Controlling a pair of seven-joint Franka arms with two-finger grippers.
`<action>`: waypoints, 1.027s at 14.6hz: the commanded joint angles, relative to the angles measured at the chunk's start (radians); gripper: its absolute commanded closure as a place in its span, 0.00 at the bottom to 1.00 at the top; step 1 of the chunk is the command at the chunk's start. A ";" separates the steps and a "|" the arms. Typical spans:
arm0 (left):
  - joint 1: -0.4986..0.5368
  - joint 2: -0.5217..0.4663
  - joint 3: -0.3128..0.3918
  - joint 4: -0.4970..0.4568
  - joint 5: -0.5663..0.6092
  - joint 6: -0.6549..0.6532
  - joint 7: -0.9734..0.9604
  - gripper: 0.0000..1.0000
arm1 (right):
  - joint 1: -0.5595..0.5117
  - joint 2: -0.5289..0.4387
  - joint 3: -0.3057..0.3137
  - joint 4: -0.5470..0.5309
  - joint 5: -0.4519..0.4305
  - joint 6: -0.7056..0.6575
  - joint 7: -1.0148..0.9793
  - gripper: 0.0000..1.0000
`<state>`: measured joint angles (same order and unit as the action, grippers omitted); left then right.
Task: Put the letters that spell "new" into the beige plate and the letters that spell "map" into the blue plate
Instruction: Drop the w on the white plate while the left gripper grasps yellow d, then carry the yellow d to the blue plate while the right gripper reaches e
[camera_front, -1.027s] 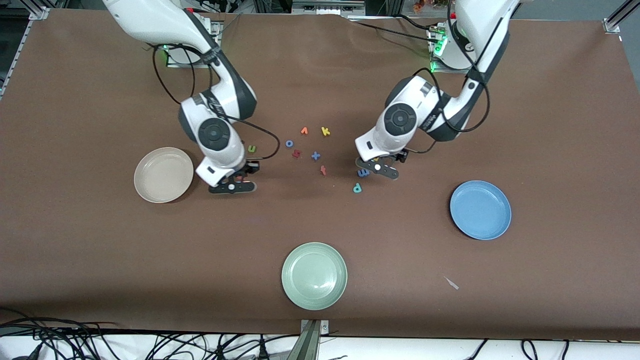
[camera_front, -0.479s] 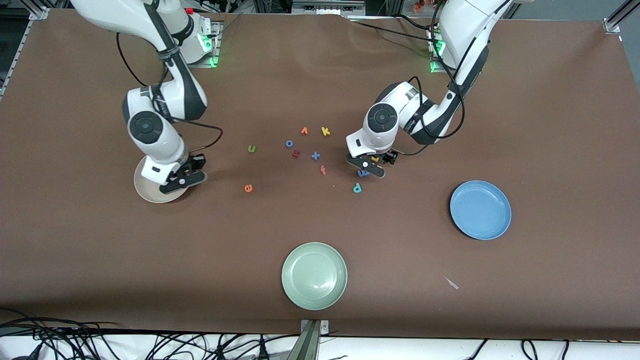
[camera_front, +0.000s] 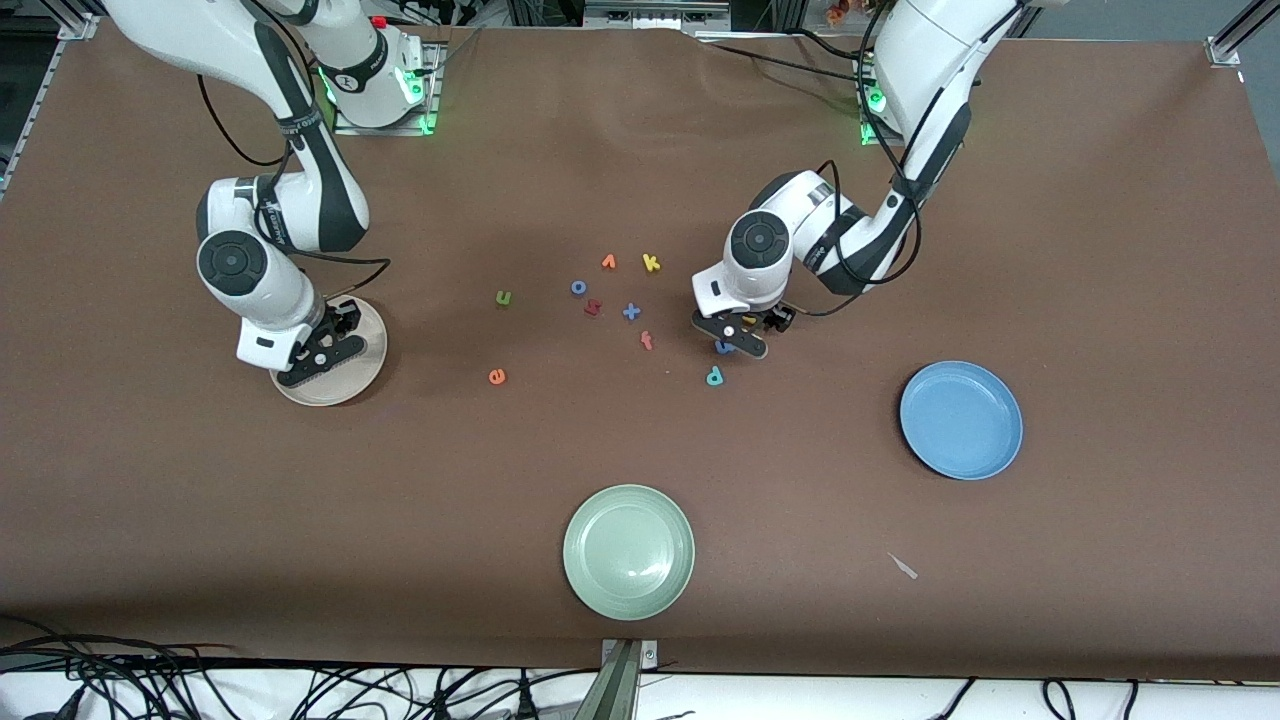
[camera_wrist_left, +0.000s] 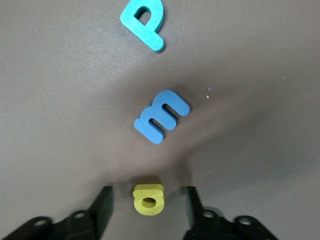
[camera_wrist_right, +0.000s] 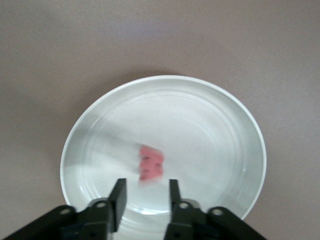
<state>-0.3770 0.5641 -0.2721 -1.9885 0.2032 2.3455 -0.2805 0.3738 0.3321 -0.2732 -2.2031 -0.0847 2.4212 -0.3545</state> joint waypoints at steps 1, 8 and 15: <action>0.003 0.003 0.001 0.002 0.038 0.012 -0.005 0.75 | 0.013 -0.009 0.026 0.072 0.174 -0.109 0.005 0.00; 0.102 -0.102 0.001 0.054 0.035 -0.151 0.142 0.98 | 0.045 0.161 0.146 0.376 0.217 -0.280 0.357 0.00; 0.296 -0.139 0.014 0.068 0.077 -0.268 0.381 0.97 | 0.121 0.272 0.154 0.421 0.221 -0.100 0.520 0.00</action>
<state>-0.1223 0.4319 -0.2505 -1.9143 0.2271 2.0851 0.0450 0.4732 0.5592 -0.1165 -1.8116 0.1157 2.2771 0.1147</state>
